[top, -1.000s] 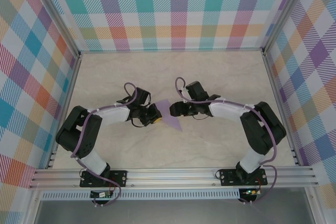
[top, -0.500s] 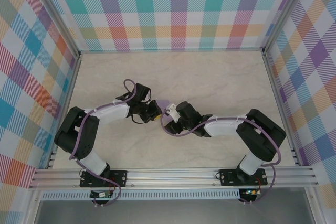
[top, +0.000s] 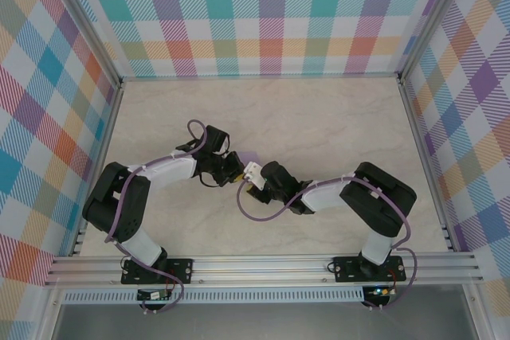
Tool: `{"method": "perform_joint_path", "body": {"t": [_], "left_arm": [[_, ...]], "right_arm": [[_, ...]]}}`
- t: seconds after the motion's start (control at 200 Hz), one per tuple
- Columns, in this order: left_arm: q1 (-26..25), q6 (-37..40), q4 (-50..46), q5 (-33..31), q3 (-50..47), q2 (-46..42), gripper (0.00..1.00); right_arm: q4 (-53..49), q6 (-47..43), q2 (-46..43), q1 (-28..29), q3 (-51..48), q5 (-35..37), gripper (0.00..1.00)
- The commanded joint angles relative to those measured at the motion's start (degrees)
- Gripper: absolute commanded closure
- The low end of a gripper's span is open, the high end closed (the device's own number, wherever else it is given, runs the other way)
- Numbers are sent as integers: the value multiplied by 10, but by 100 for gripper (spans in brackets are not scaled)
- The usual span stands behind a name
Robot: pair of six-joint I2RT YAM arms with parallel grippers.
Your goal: Fold a paper plane with a square sheet of paper (pick it up from the middle)
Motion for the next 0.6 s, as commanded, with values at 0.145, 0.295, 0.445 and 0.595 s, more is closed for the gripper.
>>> {"method": "perform_joint_path", "body": {"t": [0.145,0.295,0.445,0.595], "left_arm": [[-6,1,-43,-4,23,-21,92],[4,16,-75,-24,35,-33,82],[40,41,-125,-57,45,-70,63],[81,58,-155,-85,36,-116,46]], "right_arm": [[20,-12,11,3,4,16,74],[11,0,6,3,4,13,83],[-12,26,2,2,9,-10,88],[-38,86,-6,-8,18,-59,90]]}}
